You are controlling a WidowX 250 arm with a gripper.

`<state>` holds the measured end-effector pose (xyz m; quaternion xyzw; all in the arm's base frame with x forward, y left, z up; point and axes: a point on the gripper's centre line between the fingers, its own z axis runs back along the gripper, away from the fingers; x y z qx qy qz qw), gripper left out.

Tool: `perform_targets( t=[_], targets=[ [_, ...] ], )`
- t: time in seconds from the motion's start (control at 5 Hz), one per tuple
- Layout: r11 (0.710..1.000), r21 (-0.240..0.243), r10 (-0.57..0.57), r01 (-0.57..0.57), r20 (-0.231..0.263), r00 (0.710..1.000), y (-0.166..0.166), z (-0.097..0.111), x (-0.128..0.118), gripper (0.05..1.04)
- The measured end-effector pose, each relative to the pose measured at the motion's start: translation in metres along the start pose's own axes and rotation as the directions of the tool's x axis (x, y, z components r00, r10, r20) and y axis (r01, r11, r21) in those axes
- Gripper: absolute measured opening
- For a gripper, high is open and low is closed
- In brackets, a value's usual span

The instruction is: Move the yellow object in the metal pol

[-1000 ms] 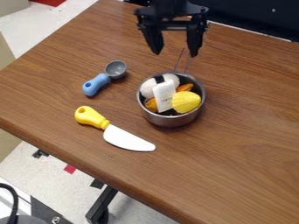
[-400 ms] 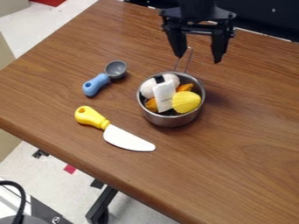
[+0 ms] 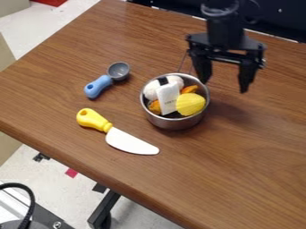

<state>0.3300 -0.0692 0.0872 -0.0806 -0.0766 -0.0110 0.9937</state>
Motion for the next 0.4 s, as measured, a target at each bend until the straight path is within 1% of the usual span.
perform_targets(
  t=[0.2, 0.4],
  targets=[
    [1.000, -0.004, -0.026, 0.026, 0.001, 1.000, -0.0165, -0.0010, -0.0029, 0.999],
    [0.999, 0.017, -0.039, 0.039, 0.020, 0.999, -0.0259, -0.0098, -0.0080, 0.999]
  ],
)
